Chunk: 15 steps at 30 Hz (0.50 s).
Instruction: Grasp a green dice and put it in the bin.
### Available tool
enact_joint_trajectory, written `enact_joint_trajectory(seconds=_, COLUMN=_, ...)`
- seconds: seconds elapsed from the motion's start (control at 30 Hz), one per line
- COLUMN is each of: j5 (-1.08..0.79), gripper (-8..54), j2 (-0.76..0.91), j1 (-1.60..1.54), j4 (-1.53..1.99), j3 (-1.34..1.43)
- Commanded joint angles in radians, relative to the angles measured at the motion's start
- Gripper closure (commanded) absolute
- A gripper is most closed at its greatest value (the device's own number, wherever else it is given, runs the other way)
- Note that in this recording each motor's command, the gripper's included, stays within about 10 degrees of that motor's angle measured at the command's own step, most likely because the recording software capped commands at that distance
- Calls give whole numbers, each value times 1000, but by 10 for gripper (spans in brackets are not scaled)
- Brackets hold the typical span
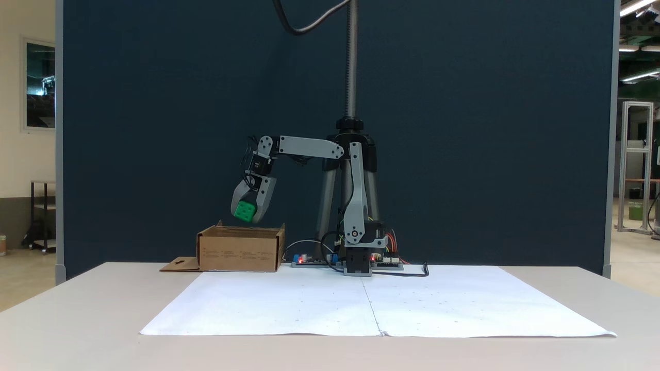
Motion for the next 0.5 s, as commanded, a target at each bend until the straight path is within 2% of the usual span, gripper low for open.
enact_joint_trajectory(seconds=0.0, j5=-31, gripper=333, j2=15, j1=17, j4=25, j3=-52)
enact_joint_trajectory(seconds=0.07, j5=-29, gripper=323, j2=15, j1=21, j4=25, j3=-52)
enact_joint_trajectory(seconds=0.13, j5=-29, gripper=129, j2=-5, j1=20, j4=23, j3=-43)
enact_joint_trajectory(seconds=0.17, j5=-29, gripper=119, j2=-17, j1=18, j4=25, j3=-41)
enact_joint_trajectory(seconds=0.23, j5=-29, gripper=43, j2=-23, j1=18, j4=21, j3=-40)
enact_joint_trajectory(seconds=0.47, j5=-25, gripper=39, j2=-14, j1=20, j4=-23, j3=-41)
